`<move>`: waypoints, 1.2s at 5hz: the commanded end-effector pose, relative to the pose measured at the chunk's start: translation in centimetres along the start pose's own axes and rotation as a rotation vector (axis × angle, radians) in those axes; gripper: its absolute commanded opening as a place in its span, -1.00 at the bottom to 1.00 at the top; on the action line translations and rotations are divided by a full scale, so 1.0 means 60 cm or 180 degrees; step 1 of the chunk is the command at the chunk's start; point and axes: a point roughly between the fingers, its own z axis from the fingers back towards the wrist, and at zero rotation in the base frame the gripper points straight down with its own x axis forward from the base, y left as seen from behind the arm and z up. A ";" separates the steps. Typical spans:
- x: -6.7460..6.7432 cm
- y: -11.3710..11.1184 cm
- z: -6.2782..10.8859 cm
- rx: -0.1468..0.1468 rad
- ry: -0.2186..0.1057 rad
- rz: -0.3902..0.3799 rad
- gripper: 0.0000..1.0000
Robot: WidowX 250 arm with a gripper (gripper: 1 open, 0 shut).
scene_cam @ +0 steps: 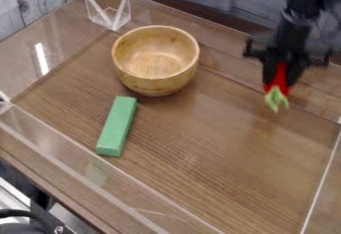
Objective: Move the red fruit to the left
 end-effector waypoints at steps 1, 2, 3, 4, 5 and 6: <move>0.046 0.044 0.088 -0.0268 -0.0298 0.0154 -1.00; 0.042 0.111 0.128 -0.0302 -0.0317 0.0275 -1.00; 0.033 0.182 0.118 -0.0277 -0.0334 0.0316 -1.00; 0.048 0.249 0.111 -0.0308 -0.0341 0.0064 -1.00; 0.062 0.301 0.101 -0.0322 -0.0341 -0.0135 -1.00; 0.078 0.332 0.090 -0.0318 -0.0342 -0.0239 -1.00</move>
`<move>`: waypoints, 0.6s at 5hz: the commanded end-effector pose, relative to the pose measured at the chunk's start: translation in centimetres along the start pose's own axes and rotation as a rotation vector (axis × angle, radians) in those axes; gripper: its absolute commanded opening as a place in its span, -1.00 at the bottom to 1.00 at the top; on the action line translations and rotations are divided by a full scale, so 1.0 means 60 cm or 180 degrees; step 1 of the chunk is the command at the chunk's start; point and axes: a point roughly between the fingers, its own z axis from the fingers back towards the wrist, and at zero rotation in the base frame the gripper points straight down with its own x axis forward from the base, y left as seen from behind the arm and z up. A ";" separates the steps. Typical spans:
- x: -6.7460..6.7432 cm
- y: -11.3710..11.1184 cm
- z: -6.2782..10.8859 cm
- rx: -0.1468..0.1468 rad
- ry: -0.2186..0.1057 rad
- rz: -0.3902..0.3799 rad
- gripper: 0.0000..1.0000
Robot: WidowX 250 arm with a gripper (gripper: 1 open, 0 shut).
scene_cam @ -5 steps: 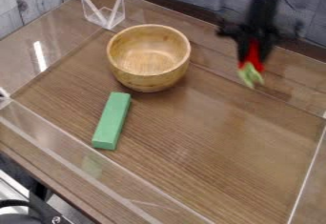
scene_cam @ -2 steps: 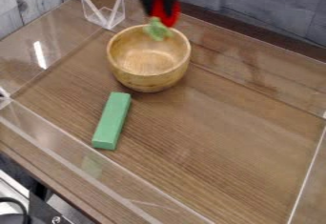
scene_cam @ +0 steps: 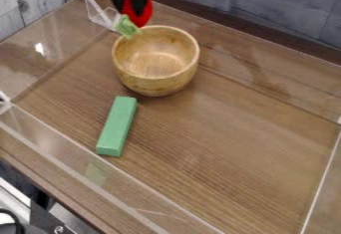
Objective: Move the red fruit to the left
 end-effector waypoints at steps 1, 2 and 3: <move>0.031 0.024 0.022 0.0032 -0.0210 -0.0169 -1.00; 0.037 0.042 0.033 0.0043 -0.0211 -0.0168 -1.00; 0.041 0.060 0.042 0.0058 -0.0209 -0.0158 -1.00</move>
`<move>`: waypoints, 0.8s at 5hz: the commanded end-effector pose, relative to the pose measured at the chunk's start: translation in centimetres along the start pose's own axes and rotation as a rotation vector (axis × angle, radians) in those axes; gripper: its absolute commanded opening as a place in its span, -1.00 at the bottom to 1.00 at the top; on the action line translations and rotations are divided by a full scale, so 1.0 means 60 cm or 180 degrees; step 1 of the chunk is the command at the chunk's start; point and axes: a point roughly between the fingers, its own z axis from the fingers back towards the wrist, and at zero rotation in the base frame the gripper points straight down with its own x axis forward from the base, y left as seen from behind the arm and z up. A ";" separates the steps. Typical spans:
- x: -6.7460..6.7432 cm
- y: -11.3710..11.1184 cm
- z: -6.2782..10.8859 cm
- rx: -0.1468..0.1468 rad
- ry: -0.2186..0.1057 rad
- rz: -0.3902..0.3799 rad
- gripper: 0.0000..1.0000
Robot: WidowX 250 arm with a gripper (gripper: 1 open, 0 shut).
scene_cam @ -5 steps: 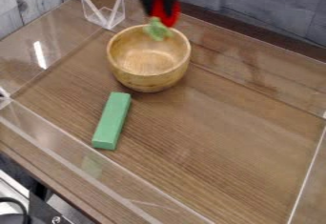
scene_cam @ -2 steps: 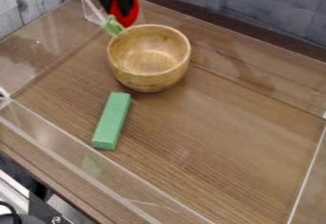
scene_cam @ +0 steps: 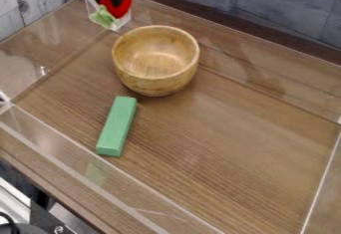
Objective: Move the red fruit to the left
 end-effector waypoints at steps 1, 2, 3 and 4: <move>0.018 0.040 0.040 0.0076 -0.0206 -0.0068 -1.00; 0.018 0.072 0.038 0.0085 -0.0194 -0.0103 -1.00; 0.025 0.074 0.021 0.0130 -0.0179 0.0068 -1.00; 0.033 0.072 0.004 0.0183 -0.0149 0.0218 -1.00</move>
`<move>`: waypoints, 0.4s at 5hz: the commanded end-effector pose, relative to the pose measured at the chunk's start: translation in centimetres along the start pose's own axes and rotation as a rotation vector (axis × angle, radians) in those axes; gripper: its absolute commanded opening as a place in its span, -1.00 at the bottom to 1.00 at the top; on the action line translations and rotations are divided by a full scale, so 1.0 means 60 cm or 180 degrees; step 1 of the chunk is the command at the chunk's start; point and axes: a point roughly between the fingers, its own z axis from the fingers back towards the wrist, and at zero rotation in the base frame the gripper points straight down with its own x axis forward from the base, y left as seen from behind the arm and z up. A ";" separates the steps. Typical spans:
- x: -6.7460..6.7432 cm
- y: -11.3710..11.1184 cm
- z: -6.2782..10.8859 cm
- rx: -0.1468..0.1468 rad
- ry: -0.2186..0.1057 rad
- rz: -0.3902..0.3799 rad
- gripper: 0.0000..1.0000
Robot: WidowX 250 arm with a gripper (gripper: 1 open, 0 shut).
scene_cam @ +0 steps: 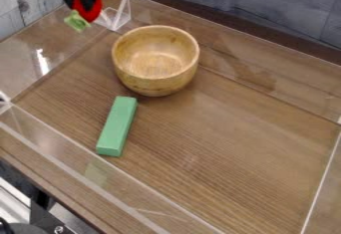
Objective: Move the red fruit to the left
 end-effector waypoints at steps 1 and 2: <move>0.022 -0.003 0.015 0.0082 -0.0182 -0.0153 -1.00; 0.023 -0.005 -0.005 0.0099 -0.0142 -0.0298 -1.00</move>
